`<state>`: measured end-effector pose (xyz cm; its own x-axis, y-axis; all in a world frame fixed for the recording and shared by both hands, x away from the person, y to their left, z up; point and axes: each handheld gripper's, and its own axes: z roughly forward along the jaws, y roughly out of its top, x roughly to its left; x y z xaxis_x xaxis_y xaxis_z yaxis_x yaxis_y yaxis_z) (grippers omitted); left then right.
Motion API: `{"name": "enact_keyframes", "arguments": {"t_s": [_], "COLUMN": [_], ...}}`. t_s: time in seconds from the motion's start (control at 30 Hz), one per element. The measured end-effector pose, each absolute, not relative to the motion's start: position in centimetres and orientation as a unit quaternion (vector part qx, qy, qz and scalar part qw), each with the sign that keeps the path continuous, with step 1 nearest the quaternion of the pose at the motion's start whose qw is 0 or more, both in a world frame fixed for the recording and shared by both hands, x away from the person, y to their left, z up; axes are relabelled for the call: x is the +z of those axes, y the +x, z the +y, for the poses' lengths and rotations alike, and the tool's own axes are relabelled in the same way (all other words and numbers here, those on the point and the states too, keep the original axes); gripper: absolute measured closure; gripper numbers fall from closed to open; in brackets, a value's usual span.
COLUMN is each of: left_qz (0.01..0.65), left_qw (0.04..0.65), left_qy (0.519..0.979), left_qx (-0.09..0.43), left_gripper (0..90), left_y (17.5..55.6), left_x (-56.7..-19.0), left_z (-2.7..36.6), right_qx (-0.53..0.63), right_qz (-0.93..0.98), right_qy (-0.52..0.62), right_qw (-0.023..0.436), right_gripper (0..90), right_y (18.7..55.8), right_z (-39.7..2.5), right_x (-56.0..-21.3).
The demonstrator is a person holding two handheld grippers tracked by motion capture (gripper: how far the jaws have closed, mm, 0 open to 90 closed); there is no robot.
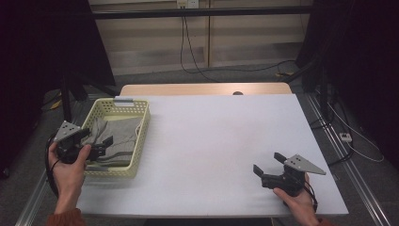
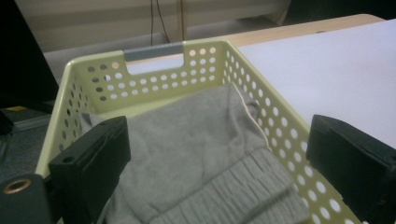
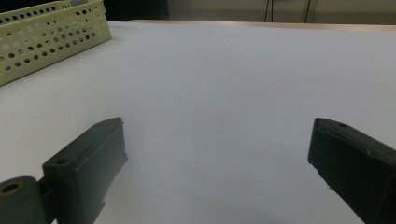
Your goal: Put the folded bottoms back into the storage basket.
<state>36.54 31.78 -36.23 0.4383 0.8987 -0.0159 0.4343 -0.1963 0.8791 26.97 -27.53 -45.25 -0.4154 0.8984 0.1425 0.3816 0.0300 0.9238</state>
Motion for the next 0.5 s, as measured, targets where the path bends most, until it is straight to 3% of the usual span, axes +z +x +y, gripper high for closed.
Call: {"name": "enact_keyframes", "arguments": {"t_s": [0.5], "left_qz": [0.425], "left_qw": [0.424], "left_qy": [0.749], "left_qx": [0.282], "left_gripper": [6.6], "left_y": [34.7], "left_x": [-36.7], "left_z": [29.4], "right_qx": [0.506], "right_qz": [0.671], "right_qy": [0.477], "right_qw": [0.255], "right_gripper": [3.6], "right_y": [27.0], "right_z": [-27.5], "right_x": [-45.3]}}
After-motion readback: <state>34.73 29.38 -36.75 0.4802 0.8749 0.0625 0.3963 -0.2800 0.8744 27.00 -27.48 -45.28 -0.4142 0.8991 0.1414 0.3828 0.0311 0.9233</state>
